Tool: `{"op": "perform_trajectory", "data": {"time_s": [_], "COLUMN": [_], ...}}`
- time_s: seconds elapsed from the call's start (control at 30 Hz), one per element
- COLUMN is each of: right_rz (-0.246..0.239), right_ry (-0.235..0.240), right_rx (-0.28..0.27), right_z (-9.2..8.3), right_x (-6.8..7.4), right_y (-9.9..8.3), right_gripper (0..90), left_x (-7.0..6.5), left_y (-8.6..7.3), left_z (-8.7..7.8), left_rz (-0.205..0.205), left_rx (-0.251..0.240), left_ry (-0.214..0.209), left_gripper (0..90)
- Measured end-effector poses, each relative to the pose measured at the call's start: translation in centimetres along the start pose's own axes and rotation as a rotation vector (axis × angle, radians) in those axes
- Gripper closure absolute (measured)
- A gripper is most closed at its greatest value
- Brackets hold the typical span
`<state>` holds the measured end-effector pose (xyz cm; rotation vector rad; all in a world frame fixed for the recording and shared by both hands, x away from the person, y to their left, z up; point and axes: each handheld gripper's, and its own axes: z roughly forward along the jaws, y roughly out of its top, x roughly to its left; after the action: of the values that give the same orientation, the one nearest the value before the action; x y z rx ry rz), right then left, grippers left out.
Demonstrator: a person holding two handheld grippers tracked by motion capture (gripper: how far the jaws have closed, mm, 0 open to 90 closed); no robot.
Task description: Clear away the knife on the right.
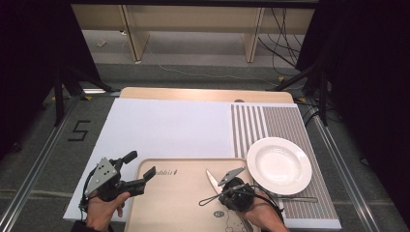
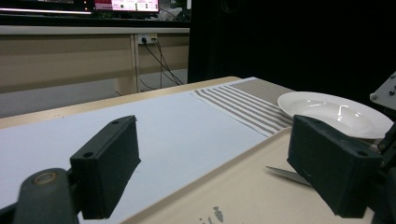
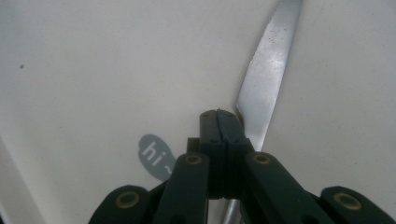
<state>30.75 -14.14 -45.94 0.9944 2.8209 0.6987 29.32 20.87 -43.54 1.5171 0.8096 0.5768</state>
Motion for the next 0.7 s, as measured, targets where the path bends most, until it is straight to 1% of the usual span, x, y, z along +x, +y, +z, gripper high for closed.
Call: {"op": "perform_trajectory", "data": {"time_s": [0.1, 0.17, 0.23, 0.27, 0.37, 0.4, 0.47, 0.5, 0.57, 0.63, 0.67, 0.7], "right_rz": [-0.011, -0.026, -0.023, -0.033, -0.042, -0.042, -0.034, -0.034, -0.018, -0.021, -0.01, -0.01], "right_ry": [0.0, -0.031, -0.03, -0.037, -0.054, -0.054, -0.079, -0.079, -0.087, -0.087, -0.088, -0.088], "right_rx": [0.003, 0.024, 0.024, 0.024, 0.034, 0.034, 0.044, 0.044, 0.052, 0.053, 0.055, 0.055], "right_z": [0.2, 0.4, 0.4, 0.4, 0.3, 0.3, 0.0, 0.0, -0.2, -0.2, -0.4, -0.4], "right_x": [-0.1, -0.1, -0.1, -0.2, -0.3, -0.3, -0.5, -0.5, -0.8, -1.0, -1.2, -1.2], "right_y": [0.1, 0.1, 0.1, 0.1, 0.0, 0.0, -0.2, -0.2, -0.4, -0.5, -0.7, -0.7], "right_gripper": [90.0, 90.0, 90.0, 90.0, 90.0, 90.0, 90.0, 90.0, 90.0, 90.0, 90.0, 90.0], "left_x": [0.0, 0.0, 0.0, 0.0, 0.0, 0.0, 0.0, 0.0, 0.0, 0.0, 0.0, 0.0], "left_y": [0.0, 0.0, 0.0, 0.1, 0.1, 0.1, 0.1, 0.1, 0.1, 0.1, 0.1, 0.1], "left_z": [0.0, -0.1, -0.1, -0.1, -0.1, -0.1, -0.1, -0.1, -0.2, -0.2, -0.2, -0.2], "left_rz": [0.0, 0.001, 0.002, 0.002, 0.001, 0.001, 0.004, 0.006, 0.004, 0.004, 0.006, 0.006], "left_rx": [0.0, 0.007, 0.007, 0.007, 0.008, 0.008, 0.007, 0.008, 0.006, 0.006, 0.005, 0.005], "left_ry": [0.0, 0.006, 0.006, 0.004, 0.003, 0.003, 0.003, 0.002, 0.004, 0.004, 0.004, 0.004], "left_gripper": [16.0, 16.0, 16.0, 16.0, 16.0, 16.0, 16.0, 16.0, 16.0, 16.0, 16.0, 16.0]}}
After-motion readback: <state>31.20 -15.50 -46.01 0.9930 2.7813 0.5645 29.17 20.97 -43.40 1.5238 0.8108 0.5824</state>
